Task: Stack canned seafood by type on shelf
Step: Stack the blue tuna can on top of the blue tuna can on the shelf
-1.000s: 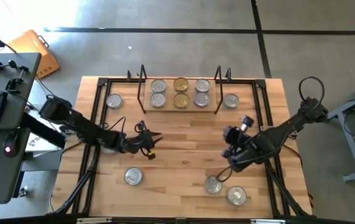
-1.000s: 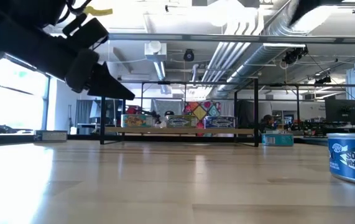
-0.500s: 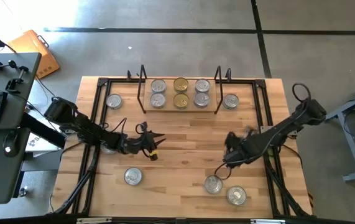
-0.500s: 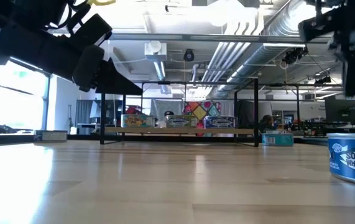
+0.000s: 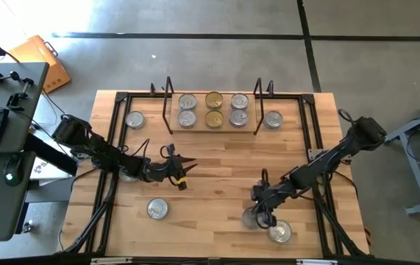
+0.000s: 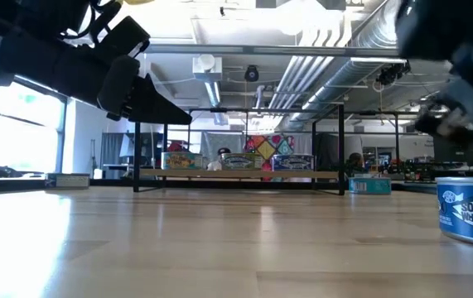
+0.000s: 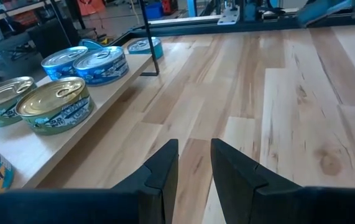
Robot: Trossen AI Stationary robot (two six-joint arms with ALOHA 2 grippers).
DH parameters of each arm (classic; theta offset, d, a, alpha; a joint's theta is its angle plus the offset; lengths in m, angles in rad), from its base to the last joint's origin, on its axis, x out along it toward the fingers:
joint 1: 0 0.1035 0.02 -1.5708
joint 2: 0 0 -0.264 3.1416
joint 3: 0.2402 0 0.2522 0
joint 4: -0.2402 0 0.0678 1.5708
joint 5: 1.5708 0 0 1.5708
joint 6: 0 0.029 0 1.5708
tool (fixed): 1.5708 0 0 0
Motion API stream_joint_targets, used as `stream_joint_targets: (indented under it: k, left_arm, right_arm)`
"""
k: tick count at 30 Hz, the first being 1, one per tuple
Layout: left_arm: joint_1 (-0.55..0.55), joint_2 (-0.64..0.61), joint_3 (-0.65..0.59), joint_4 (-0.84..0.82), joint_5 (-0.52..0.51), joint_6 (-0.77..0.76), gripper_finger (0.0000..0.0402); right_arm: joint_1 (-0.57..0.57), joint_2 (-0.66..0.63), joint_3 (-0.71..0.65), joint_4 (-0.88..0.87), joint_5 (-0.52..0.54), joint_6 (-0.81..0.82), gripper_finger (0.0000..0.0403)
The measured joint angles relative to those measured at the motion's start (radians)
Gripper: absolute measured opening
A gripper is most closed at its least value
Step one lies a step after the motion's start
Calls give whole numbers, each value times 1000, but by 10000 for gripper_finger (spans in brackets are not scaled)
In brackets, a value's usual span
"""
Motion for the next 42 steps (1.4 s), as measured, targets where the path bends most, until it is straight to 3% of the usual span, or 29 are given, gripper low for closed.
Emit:
stream_joint_targets:
  k: [4, 11, 19, 24, 29, 36, 38, 42]
  left_arm:
    - [0, 0, 0, -1, 0, 0, 85]
    - [1, 0, 0, -1, 0, -1, 85]
    - [1, 0, 0, -1, 0, -18, 85]
    - [1, 0, 0, -2, 0, -20, 85]
    - [1, 0, 0, -1, 0, -20, 85]
    - [0, 0, 0, -1, 0, -27, 85]
    - [0, 0, 0, -1, 0, -30, 85]
    - [0, 0, 0, -2, 10, -37, 85]
  right_arm:
    - [28, 0, -44, 1, 2, -36, 0]
    - [21, 14, -51, 10, 169, -133, 0]
    - [21, 101, -51, 211, 8, -196, 0]
    - [20, 200, -40, 314, 16, -210, 0]
    - [19, 250, -6, 310, 154, -298, 0]
    - [-63, 242, 44, 241, 587, -565, 0]
    - [-89, 215, 77, 257, 623, -642, 0]
    - [-118, 176, 115, 236, 599, -709, 0]
